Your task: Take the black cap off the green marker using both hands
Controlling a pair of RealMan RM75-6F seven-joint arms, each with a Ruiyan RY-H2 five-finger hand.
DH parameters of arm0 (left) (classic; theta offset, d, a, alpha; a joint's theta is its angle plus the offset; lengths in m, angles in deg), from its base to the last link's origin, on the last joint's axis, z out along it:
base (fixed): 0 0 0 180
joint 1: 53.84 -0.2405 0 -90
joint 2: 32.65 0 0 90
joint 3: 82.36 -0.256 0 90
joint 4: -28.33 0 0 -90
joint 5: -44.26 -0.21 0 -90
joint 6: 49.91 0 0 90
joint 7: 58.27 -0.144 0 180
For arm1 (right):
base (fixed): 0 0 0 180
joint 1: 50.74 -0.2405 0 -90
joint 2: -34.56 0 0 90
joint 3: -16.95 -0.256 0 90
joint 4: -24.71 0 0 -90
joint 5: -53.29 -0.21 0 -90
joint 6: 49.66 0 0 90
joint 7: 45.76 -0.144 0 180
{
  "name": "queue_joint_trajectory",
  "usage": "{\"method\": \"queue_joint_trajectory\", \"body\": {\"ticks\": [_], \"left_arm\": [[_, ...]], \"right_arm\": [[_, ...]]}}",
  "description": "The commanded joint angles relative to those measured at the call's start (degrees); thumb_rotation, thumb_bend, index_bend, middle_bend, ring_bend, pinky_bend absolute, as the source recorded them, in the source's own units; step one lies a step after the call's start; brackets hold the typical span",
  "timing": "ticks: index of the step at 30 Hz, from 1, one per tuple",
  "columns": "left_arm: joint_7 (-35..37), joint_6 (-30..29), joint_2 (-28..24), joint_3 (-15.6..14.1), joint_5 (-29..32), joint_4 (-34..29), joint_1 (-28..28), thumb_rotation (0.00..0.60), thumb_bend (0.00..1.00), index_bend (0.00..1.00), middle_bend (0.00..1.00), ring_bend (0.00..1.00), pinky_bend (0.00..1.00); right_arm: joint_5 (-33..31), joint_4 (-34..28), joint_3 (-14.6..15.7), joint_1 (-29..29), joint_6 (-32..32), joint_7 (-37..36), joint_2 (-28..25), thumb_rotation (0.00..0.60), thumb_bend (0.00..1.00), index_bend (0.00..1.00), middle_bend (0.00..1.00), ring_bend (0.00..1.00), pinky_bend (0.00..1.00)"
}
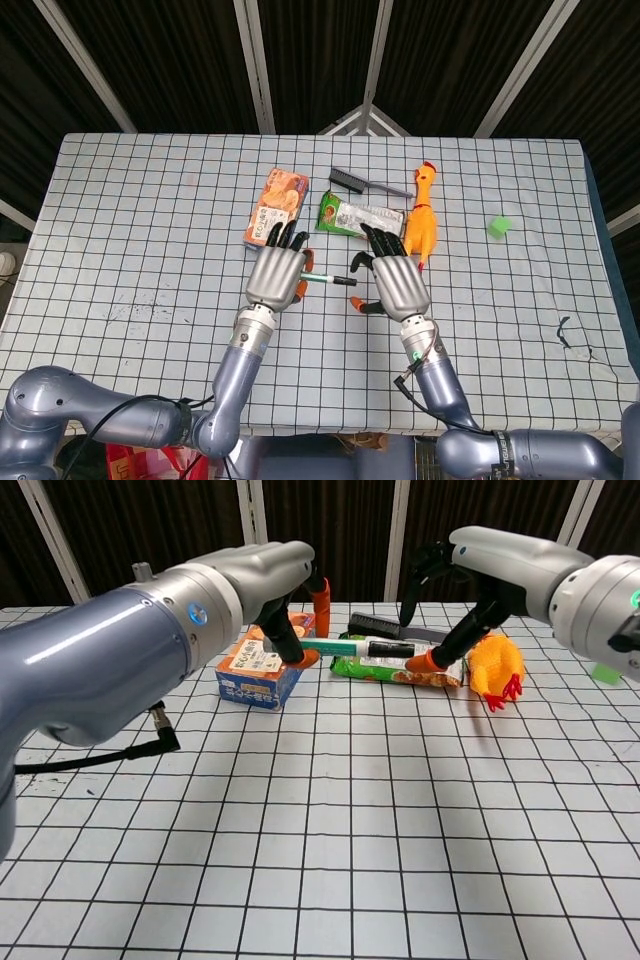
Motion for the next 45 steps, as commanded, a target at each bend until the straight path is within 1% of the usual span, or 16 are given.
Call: {"method": "queue_joint_trajectory", "body": {"ticks": [1, 18, 34, 45], "left_arm": [[0.18, -0.03, 0.44, 0.23, -0.32, 0.29, 0.18, 0.6, 0.54, 0.6, 0.18, 0.0, 0.0], [1.38, -0.1, 2.23, 0.57, -2.79, 1.27, 0.16, 0.6, 0.54, 0.61, 0.19, 0.0, 0.0], [1.04, -0.17, 1.92, 0.95, -2.52, 0.67, -0.78, 0.6, 0.55, 0.61, 0.2, 0.0, 0.0], [1.29, -0.02, 1.98, 0.97, -3.07, 0.45, -1.07, 0.6, 0.55, 0.61, 0.21, 0.0, 0.0]], "right_arm": [[-0.15, -0.07, -0.15, -0.21, -0.32, -0.05, 0.28, 0.6, 0.21, 0.48, 0.0, 0.0, 0.07], [-1.48, 1.25, -0.33, -1.38, -2.33, 0.46, 2.46, 0.6, 0.21, 0.51, 0.0, 0.0, 0.07], [-1.53, 2.2, 0.13, -1.15, -2.42, -0.82, 2.46, 0.6, 0.21, 0.52, 0.0, 0.0, 0.07], [-1.46, 2.84, -0.08, -1.44, -2.66, -0.96, 2.88, 0.6, 0.22, 0.59, 0.02, 0.01, 0.07]]}}
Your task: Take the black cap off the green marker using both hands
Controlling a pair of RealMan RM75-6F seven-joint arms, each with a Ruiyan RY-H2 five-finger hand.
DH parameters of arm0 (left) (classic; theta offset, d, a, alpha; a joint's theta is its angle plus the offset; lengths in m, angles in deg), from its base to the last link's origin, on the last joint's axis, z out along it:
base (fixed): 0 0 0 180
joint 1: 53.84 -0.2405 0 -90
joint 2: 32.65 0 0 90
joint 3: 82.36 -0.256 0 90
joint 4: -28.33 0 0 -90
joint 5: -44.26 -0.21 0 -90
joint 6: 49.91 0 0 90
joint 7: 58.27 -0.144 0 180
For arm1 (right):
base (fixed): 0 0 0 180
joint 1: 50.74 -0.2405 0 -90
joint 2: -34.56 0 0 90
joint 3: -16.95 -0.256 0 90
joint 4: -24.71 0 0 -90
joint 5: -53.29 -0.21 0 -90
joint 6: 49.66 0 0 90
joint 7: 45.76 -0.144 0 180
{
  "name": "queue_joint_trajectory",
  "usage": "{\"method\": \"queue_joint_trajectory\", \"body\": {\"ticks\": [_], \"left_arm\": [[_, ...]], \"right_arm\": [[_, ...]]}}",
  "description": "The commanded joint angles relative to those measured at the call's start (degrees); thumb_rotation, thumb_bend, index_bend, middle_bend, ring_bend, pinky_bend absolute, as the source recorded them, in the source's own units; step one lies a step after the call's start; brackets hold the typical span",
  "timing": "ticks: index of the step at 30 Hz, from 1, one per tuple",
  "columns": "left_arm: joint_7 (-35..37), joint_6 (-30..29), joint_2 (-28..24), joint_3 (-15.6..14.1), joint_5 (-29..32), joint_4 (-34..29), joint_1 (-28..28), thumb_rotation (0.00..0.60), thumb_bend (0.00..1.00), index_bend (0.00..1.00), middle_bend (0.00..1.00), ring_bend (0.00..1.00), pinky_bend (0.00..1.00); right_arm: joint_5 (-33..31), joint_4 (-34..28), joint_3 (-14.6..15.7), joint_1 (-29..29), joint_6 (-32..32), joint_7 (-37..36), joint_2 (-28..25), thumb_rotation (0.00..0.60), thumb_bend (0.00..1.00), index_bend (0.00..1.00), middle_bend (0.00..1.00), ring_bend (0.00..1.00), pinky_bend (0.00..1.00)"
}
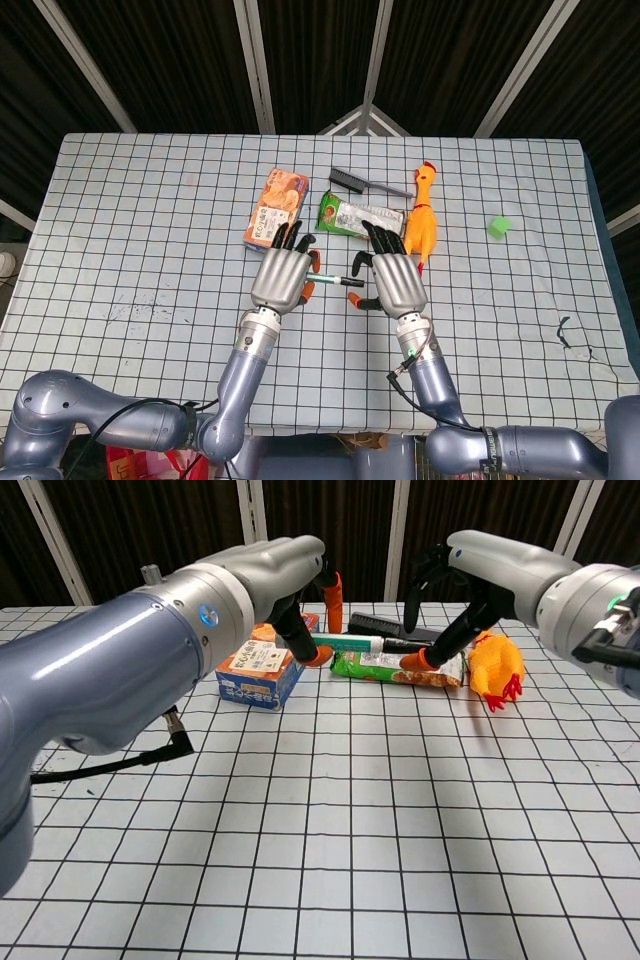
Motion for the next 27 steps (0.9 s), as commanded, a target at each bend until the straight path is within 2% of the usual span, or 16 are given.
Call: {"method": "queue_joint_trajectory", "body": {"ticks": [1, 27], "left_arm": [[0.09, -0.01, -0.04, 0.02, -0.24, -0.05, -0.07, 0.6, 0.55, 0.61, 0.21, 0.0, 0.0], [1.61, 0.52, -0.66, -0.1, -1.63, -0.56, -1.34, 0.6, 0.55, 0.62, 0.22, 0.0, 0.0]], "right_arm": [[0.04, 0.33, -0.1, -0.06, -0.03, -0.24, 0.23, 0.6, 0.22, 0.6, 0.03, 0.01, 0.07], [0.16, 1.93, -0.51, -0.18, -1.01, -0.2, 1.32, 0.6, 0.24, 0.61, 0.03, 0.02, 0.07]]}}
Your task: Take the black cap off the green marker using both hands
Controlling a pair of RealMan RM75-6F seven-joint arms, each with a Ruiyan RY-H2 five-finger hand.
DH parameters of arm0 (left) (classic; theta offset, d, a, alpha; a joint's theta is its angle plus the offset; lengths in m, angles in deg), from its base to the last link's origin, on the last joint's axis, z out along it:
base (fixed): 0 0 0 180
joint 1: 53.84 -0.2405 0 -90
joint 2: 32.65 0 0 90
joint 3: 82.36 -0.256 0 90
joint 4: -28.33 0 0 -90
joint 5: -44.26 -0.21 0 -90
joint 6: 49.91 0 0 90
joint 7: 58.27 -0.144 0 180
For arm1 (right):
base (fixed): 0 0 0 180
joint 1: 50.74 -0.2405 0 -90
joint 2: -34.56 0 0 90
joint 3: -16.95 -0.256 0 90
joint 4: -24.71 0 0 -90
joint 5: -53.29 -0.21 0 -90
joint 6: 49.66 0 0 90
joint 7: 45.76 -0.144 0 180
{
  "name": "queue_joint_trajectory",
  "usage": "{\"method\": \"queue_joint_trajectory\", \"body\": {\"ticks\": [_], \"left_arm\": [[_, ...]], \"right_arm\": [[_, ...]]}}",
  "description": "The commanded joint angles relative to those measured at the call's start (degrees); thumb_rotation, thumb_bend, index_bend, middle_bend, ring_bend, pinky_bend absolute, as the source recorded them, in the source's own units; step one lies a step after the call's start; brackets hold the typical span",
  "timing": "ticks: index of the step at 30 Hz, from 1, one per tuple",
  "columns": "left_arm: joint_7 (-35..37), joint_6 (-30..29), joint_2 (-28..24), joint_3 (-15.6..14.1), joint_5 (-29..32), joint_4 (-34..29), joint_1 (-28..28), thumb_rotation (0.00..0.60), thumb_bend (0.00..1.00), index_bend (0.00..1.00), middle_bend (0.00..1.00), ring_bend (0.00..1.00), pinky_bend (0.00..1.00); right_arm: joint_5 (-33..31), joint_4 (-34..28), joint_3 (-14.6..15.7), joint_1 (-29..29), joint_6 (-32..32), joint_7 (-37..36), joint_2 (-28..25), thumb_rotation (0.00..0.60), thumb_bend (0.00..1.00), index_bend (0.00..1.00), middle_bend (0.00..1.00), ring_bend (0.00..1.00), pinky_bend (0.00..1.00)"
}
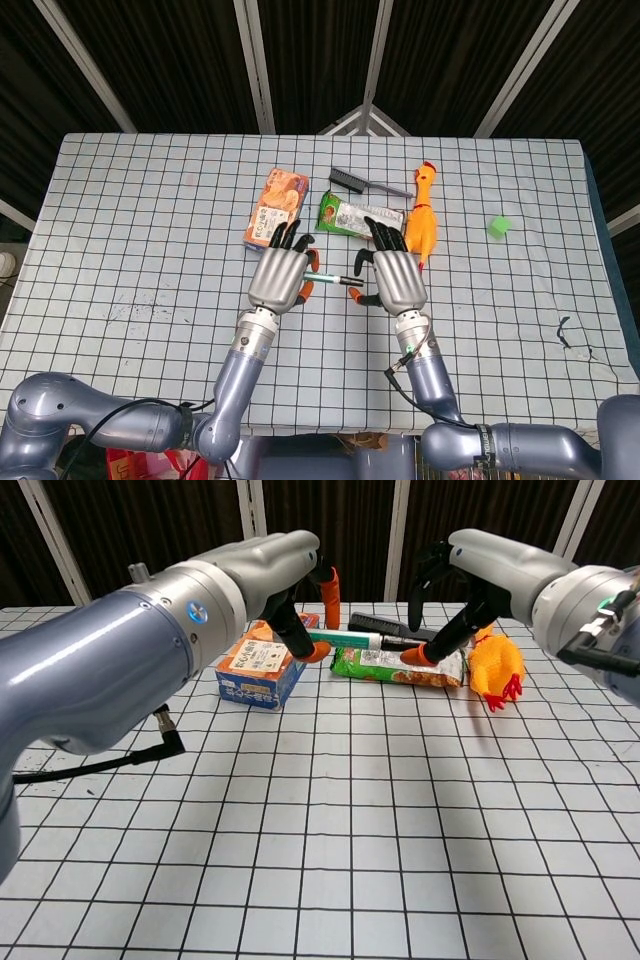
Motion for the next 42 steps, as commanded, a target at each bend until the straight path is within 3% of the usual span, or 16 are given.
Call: {"method": "queue_joint_trajectory", "body": {"ticks": [1, 42], "left_arm": [[0.05, 0.06, 0.0, 0.03, -0.02, -0.01, -0.03, 0.6, 0.55, 0.62, 0.22, 0.0, 0.0], [0.2, 0.21, 0.32, 0.33, -1.17, 0.15, -0.31, 0.6, 0.55, 0.62, 0.23, 0.0, 0.0]], "right_arm": [[0.02, -0.05, -0.02, 0.02, -0.03, 0.06, -0.08, 0.6, 0.24, 0.61, 0.03, 0.02, 0.07], [-0.13, 0.01, 0.03, 0.43, 0.08, 0.05, -0.48, 0.6, 0.28, 0.67, 0.04, 0.04, 0.07]]}}
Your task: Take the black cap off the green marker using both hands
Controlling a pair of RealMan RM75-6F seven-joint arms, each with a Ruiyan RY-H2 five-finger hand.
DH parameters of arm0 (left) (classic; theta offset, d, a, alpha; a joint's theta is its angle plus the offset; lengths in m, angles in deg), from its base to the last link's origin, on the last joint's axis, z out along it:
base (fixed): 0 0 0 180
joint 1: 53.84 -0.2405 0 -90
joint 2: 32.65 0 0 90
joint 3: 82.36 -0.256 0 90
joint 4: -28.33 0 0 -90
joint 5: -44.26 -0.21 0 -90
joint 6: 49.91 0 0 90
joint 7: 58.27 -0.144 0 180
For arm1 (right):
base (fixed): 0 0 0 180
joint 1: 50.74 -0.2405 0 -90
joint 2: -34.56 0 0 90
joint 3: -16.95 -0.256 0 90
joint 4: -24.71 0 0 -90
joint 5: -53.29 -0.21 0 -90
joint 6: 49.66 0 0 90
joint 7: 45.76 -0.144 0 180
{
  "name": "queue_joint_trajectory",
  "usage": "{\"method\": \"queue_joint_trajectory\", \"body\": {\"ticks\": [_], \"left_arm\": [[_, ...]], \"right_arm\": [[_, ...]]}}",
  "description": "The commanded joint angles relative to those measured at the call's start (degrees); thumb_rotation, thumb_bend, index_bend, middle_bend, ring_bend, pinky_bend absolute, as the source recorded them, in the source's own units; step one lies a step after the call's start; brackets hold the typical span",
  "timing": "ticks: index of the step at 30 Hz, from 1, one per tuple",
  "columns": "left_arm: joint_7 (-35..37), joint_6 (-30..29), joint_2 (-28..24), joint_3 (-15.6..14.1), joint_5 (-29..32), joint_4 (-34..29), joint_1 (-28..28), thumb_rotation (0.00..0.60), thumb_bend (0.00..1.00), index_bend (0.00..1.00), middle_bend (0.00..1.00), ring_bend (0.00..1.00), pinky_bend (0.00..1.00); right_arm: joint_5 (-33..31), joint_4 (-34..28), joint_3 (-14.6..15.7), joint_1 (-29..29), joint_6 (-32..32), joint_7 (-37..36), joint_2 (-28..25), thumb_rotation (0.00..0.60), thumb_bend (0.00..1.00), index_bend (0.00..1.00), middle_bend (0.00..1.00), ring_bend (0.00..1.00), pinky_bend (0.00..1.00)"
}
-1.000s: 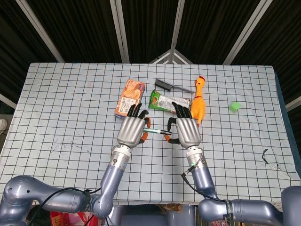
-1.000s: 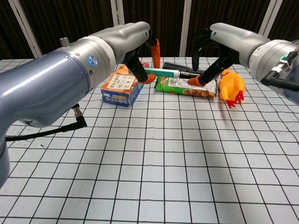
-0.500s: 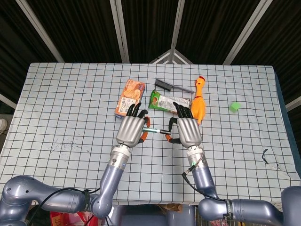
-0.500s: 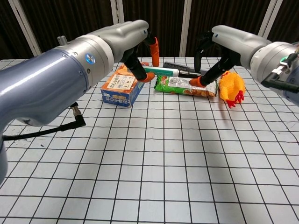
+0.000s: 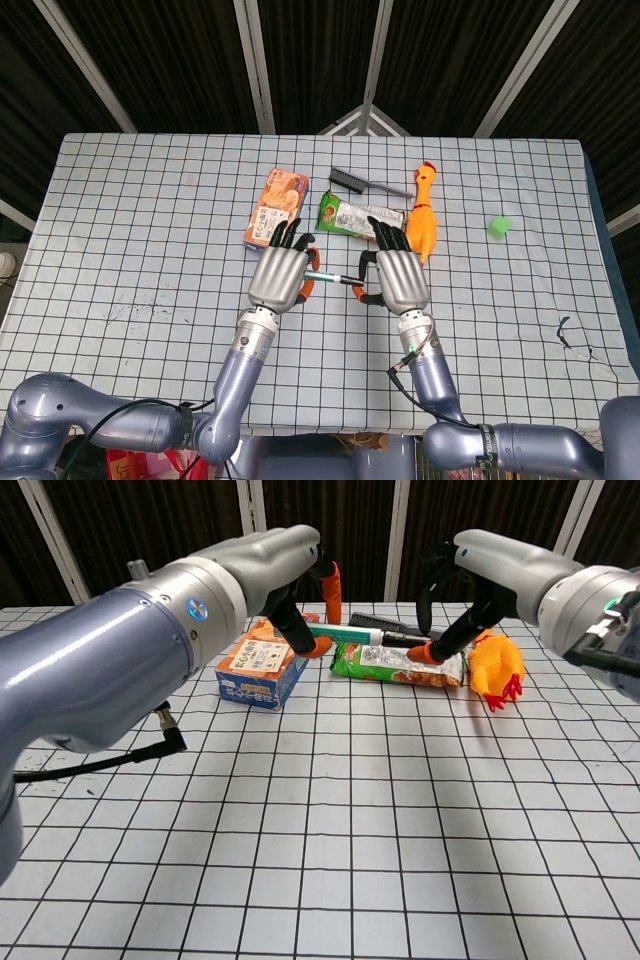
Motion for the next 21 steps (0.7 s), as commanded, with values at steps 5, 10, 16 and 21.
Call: {"method": "queue_joint_trajectory", "body": {"ticks": [5, 10, 16, 21], "left_arm": [[0.04, 0.06, 0.17, -0.01, -0.32, 0.04, 0.07, 0.6, 0.55, 0.62, 0.23, 0.0, 0.0], [0.01, -0.07, 0.25, 0.09, -0.56, 0.08, 0.08, 0.6, 0.55, 0.62, 0.23, 0.0, 0.0], [0.73, 0.14, 0.16, 0.02, -1.14, 0.09, -0.15, 0.6, 0.55, 0.62, 0.23, 0.0, 0.0], [1.0, 0.16, -0.06, 0.07, -1.25, -0.18, -0.4, 0.6, 0.55, 0.62, 0.23, 0.0, 0.0]], "right_arm": [[-0.3, 0.1, -0.06, 0.04, 0.1, -0.05, 0.01, 0.6, 0.29, 0.68, 0.04, 0.04, 0.07], [-0.41, 0.22, -0.06, -0.05, 0.25, 0.03, 0.09, 0.6, 0.33, 0.71, 0.05, 0.04, 0.07], [-0.53, 0.36, -0.1, -0.1, 0.21, 0.1, 0.22, 0.6, 0.34, 0.72, 0.06, 0.05, 0.07], [0.13, 0.47, -0.04, -0.05, -0.23, 0.11, 0.32, 0.6, 0.37, 0.75, 0.06, 0.06, 0.07]]}}
